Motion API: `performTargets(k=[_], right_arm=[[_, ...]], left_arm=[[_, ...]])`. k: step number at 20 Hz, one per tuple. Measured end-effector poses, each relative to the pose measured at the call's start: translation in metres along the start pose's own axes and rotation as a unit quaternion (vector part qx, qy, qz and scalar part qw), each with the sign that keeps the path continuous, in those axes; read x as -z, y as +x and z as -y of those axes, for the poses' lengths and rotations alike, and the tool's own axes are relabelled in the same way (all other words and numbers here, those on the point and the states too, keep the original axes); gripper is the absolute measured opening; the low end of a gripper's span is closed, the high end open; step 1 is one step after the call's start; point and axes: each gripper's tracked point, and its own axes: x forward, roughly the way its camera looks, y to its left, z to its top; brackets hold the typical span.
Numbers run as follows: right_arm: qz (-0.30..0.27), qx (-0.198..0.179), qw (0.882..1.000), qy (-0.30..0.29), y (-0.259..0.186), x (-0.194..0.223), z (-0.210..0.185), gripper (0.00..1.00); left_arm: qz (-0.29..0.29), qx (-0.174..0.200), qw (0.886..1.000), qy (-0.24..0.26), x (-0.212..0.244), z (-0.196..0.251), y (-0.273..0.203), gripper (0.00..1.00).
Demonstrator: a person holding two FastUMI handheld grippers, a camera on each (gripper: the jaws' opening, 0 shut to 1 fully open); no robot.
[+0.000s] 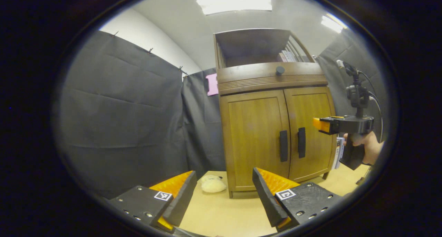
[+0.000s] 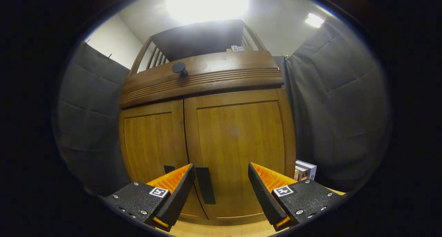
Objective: Open the right door of the double-door shoe cabinet with the right hand, and open the left door with the left hand.
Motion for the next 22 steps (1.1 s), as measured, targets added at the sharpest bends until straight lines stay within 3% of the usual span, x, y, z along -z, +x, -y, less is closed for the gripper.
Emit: performTargets(k=[10,16,20,22], right_arm=[[-0.050,-0.026,0.998,0.001,0.054,0.052,-0.031,0.92],[-0.099,-0.038,0.994,0.012,0.069,0.086,-0.043,0.74],[-0.095,-0.035,0.995,0.016,0.079,0.091,-0.038,0.63],[-0.096,-0.025,0.995,-0.002,0.081,0.091,-0.038,0.37]], left_arm=[[-0.018,-0.038,0.999,0.005,0.001,-0.005,-0.001,0.93],[-0.023,-0.054,0.998,0.008,-0.001,-0.006,-0.002,0.93],[-0.023,-0.053,0.998,0.007,0.000,-0.005,-0.004,0.93],[-0.028,-0.051,0.998,0.007,0.001,-0.004,-0.002,0.92]])
